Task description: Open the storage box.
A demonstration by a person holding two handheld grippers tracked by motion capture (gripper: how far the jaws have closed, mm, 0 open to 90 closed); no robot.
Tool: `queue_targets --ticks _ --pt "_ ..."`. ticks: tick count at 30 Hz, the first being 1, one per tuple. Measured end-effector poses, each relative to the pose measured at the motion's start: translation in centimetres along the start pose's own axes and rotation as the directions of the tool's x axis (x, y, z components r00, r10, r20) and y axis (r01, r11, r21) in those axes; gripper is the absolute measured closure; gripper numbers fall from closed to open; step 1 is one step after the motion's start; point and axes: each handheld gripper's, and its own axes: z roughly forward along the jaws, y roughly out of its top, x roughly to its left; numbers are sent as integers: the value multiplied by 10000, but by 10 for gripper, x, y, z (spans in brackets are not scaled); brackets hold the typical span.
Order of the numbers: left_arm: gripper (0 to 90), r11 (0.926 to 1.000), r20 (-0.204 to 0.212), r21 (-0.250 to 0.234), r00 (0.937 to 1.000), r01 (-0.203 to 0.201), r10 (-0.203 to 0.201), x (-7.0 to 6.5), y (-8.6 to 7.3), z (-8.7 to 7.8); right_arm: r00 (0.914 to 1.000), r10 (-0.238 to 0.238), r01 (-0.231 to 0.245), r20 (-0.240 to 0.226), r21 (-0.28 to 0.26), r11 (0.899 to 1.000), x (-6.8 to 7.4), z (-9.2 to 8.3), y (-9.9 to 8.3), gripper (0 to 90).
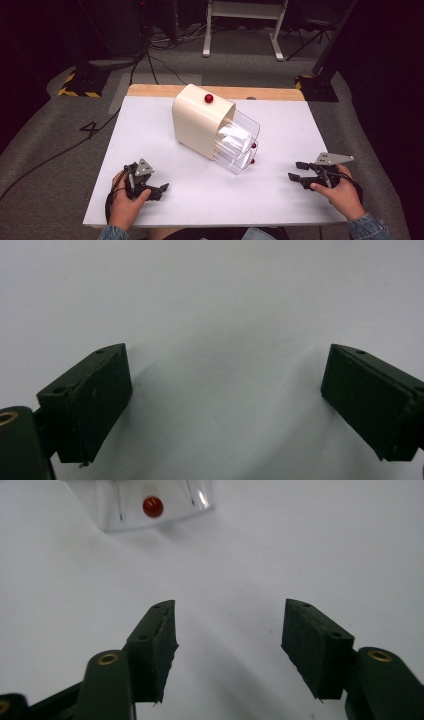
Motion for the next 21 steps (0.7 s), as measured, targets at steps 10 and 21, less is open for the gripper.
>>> queue_targets --ticks 10,21 --pt "65 10000 -16 11 10000 30 -30 0 0 0 9983 407 -433 425 627 9971 -10 3 -23 351" --pt "64 10000 -42 -12 10000 -30 30 0 0 0 9955 -540 497 781 570 9971 0 9 -32 159"
